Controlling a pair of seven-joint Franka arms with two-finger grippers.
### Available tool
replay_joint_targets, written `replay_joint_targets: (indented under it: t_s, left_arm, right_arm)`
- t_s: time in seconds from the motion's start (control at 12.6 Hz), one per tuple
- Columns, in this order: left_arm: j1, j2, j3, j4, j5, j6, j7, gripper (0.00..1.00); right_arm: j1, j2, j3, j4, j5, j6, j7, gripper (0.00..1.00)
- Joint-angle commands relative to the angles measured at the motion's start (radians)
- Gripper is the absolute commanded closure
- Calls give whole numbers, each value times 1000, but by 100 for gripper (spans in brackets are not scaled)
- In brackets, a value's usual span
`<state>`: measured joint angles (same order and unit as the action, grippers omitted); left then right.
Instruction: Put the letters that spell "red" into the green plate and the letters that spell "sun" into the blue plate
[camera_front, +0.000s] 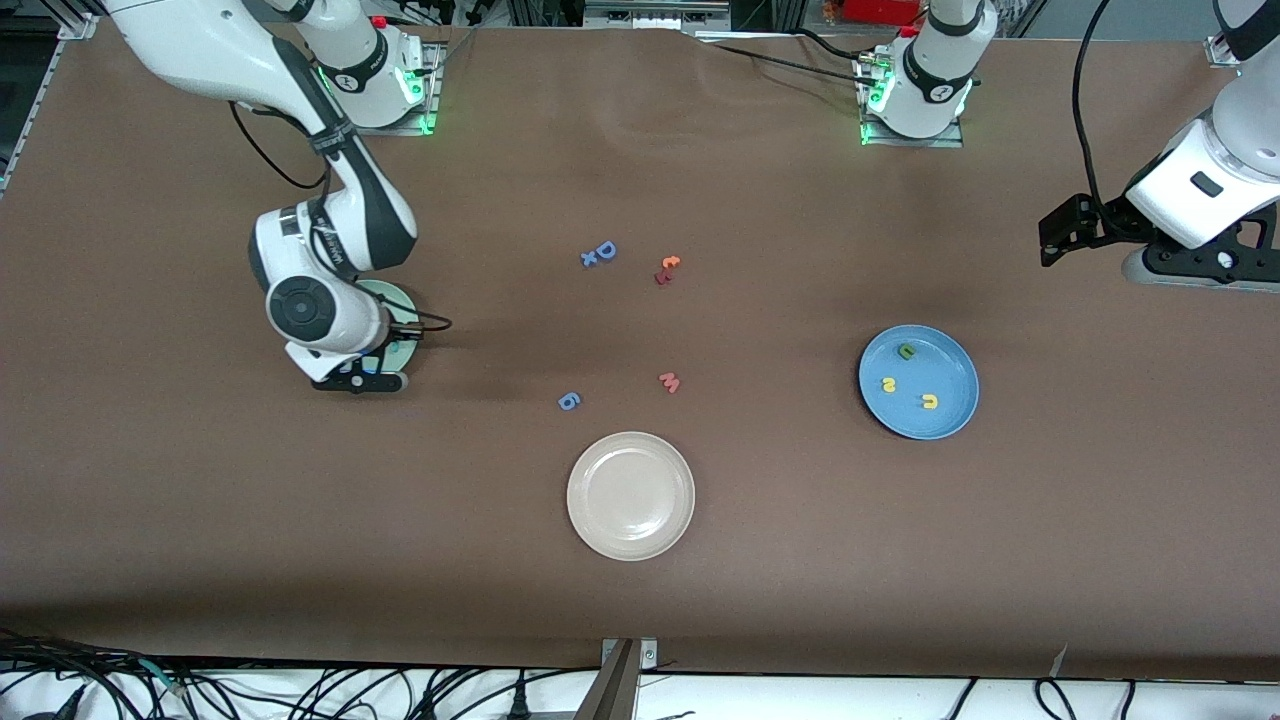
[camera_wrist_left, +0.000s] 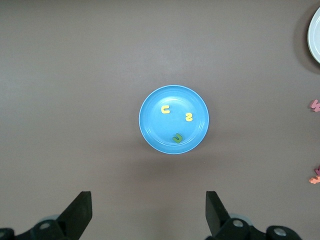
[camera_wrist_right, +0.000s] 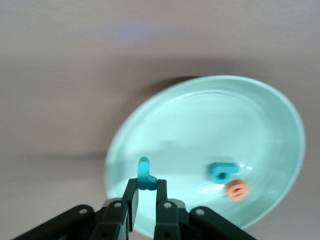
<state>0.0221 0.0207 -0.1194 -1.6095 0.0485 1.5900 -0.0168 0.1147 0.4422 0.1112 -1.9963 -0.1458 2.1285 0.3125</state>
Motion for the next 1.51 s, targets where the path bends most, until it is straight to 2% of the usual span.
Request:
replay_joint_targets:
  t_s: [0.0, 0.32, 0.4, 0.64, 0.8, 1.11, 1.35, 1.43]
  left_arm:
    - [-1, 8, 3, 22, -22, -2, 12, 0]
    - [-1, 8, 3, 22, -24, -2, 12, 0]
    - [-2, 8, 1, 22, -24, -2, 11, 0]
    - [-2, 8, 1, 22, -25, -2, 12, 0]
    - [-2, 8, 1, 22, -27, -2, 12, 0]
    - [-4, 8, 1, 23, -25, -2, 11, 0]
    - [-11, 8, -3, 23, -21, -2, 11, 0]
    - [-11, 8, -3, 23, -21, -2, 11, 0]
  right_arm:
    - [3, -25, -31, -56, 2, -1, -52, 94]
    - [-1, -22, -39, -101, 8, 8, -73, 90]
    - [-1, -22, -39, -102, 8, 8, -73, 85]
    - [-1, -23, -39, -104, 8, 7, -73, 60]
    - [-1, -25, -39, -102, 8, 5, -73, 49]
    - [-1, -49, -39, -93, 8, -5, -73, 47]
    - [-1, -66, -42, -69, 11, -7, -73, 38]
    - [-1, -75, -42, -50, 12, -7, -69, 29]
